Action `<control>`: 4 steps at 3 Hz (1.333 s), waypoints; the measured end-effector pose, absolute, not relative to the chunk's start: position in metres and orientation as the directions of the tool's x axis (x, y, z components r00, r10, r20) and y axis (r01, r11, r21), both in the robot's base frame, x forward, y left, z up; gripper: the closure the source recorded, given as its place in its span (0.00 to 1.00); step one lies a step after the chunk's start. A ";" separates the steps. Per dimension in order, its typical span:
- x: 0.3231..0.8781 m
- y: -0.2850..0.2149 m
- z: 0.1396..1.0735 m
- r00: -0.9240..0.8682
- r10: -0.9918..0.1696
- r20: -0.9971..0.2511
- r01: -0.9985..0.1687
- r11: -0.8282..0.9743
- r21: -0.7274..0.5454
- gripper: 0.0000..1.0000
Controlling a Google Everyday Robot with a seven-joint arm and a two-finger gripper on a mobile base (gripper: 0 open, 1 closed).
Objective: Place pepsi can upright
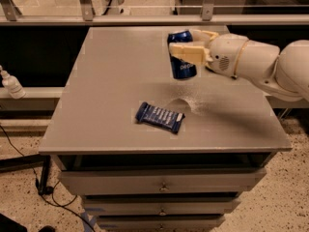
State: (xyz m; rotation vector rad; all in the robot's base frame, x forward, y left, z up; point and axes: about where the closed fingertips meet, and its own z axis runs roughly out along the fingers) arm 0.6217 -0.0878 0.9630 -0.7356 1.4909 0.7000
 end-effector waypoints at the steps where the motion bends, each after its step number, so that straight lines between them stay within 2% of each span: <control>1: 0.605 -0.099 0.955 0.044 -0.020 -0.999 -0.795 0.605 -0.047 1.00; 4: 0.594 -0.102 0.947 0.104 -0.009 -0.994 -0.811 0.578 -0.090 1.00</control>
Offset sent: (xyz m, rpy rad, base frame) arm -0.0415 -0.0361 -0.0202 0.0242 -0.1720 0.0225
